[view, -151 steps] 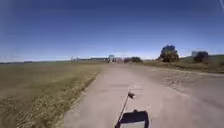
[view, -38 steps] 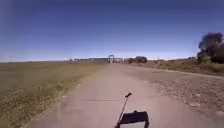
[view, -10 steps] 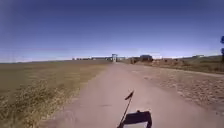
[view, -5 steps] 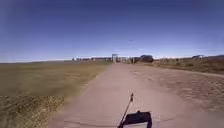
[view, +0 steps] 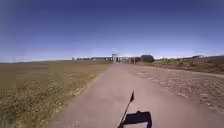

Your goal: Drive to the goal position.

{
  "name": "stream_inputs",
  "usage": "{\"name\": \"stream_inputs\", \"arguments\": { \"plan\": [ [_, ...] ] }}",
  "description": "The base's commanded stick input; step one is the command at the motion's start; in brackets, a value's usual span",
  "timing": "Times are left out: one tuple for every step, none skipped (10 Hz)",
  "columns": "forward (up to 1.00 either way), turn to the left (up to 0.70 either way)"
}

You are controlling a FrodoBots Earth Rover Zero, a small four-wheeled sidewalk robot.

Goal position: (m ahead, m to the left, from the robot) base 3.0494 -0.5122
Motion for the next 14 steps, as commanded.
{"name": "stream_inputs", "arguments": {
  "plan": [
    [1.0, 0.0],
    [1.0, 0.0],
    [1.0, 0.0],
    [1.0, 0.0],
    [1.0, 0.0],
    [1.0, 0.0],
    [1.0, 0.0],
    [1.0, 0.0],
    [1.0, 0.0],
    [1.0, 0.0],
    [1.0, 0.0],
    [1.0, 0.0],
    [1.0, 0.0],
    [1.0, 0.0]
  ]
}}
